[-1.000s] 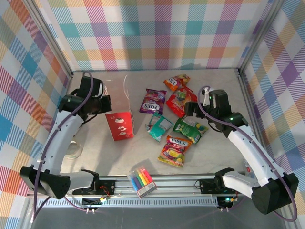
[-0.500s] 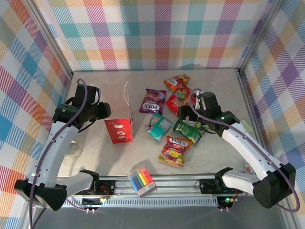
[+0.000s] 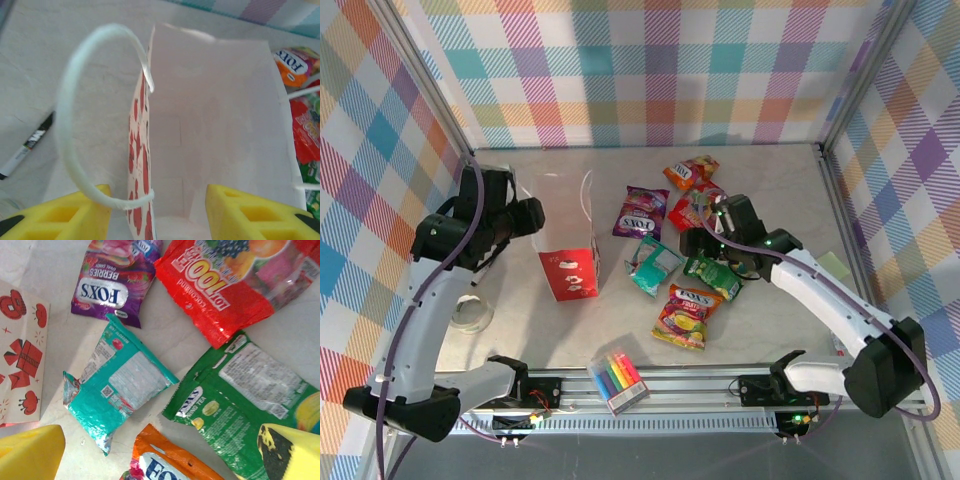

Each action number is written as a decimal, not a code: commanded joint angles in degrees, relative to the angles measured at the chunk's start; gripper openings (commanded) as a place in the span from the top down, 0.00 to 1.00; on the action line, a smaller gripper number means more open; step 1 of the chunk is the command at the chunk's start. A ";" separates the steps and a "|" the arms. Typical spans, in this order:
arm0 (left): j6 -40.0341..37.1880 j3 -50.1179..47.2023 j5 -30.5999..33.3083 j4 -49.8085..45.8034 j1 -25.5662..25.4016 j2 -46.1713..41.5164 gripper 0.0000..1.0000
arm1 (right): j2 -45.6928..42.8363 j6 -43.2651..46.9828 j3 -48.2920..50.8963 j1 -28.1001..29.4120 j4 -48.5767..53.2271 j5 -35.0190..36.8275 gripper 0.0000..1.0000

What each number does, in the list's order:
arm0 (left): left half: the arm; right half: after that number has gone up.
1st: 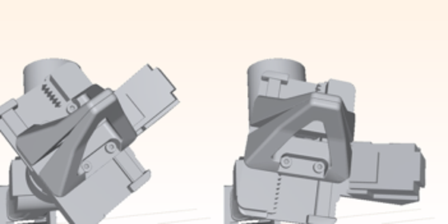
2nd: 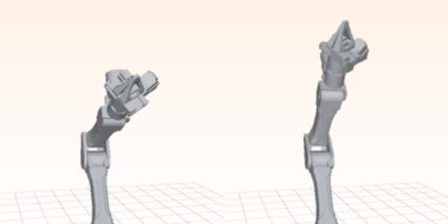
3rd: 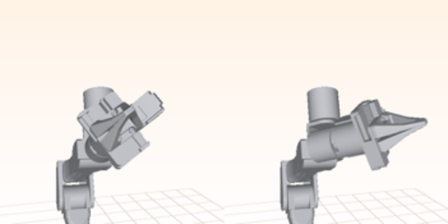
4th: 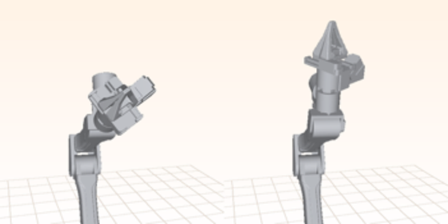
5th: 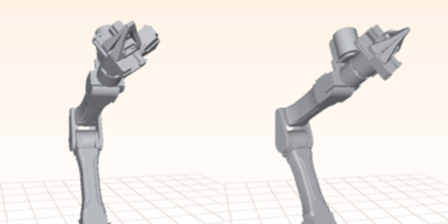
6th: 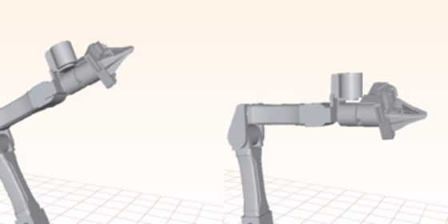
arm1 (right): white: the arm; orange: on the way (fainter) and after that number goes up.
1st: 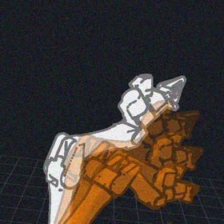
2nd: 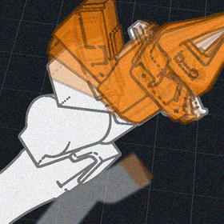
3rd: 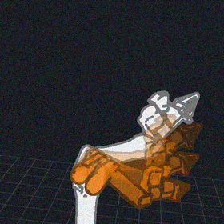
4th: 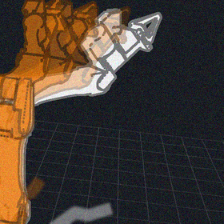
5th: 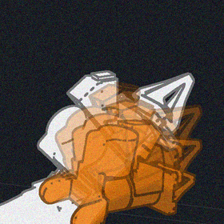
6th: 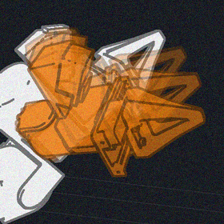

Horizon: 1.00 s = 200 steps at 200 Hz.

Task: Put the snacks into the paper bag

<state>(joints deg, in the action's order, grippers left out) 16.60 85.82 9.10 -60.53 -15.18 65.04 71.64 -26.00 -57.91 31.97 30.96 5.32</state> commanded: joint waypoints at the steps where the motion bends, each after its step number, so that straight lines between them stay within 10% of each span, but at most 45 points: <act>1: -1.66 1.88 3.54 -1.57 0.91 1.57 0.48 | 2.18 -0.47 -2.85 1.55 -0.83 -1.47 0.01; 200: -1.16 -0.59 1.99 2.35 4.94 5.18 0.64 | 28.21 -16.10 -14.35 11.39 4.20 -7.15 0.01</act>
<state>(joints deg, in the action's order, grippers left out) 15.57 86.02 12.27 -59.37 -11.11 71.26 98.89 -37.82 -70.94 43.11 32.08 -0.58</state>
